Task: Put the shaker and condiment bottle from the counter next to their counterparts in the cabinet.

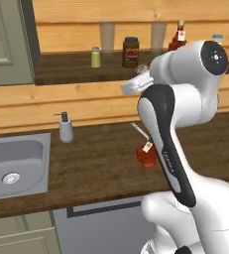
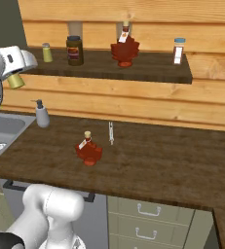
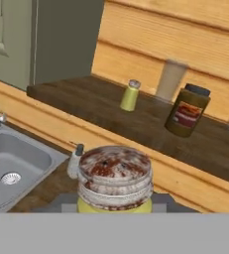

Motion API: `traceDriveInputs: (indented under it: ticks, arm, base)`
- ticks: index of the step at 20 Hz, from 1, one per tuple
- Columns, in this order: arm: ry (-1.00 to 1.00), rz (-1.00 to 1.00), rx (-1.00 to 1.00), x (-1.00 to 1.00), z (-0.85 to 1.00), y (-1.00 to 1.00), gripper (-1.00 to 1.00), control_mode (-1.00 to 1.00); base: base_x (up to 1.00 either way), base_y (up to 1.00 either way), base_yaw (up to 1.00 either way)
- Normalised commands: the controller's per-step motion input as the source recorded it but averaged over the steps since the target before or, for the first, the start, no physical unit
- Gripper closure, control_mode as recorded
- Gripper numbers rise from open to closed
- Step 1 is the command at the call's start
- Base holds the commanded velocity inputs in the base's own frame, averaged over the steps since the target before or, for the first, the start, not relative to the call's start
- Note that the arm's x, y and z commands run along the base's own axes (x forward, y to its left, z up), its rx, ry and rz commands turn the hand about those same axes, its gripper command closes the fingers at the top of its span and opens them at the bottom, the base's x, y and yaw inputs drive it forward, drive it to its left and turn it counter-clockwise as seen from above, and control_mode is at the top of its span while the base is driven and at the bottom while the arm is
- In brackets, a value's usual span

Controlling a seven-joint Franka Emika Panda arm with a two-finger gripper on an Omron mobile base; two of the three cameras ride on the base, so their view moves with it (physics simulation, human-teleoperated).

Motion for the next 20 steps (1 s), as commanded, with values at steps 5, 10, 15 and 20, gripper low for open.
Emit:
traceDriveInputs:
  ticks: [5, 10, 15, 20]
  arm:
    - [-0.07, 0.01, 0.12, 0.05, 0.01, -0.02, 1.0, -1.0]
    - [-0.41, -0.01, 0.15, 0.33, 0.06, 0.0, 1.0, -1.0]
    - [-0.14, -0.01, 0.16, 0.41, -0.22, 0.0, 1.0, -1.0]
    - [0.0, -0.17, 0.13, 0.61, 0.05, 0.0, 1.0, -1.0]
  base:
    - [0.0, 0.0, 0.0]
    - [0.0, 0.0, 0.0]
    - [0.0, 0.0, 0.0]
    - [0.0, 0.0, 0.0]
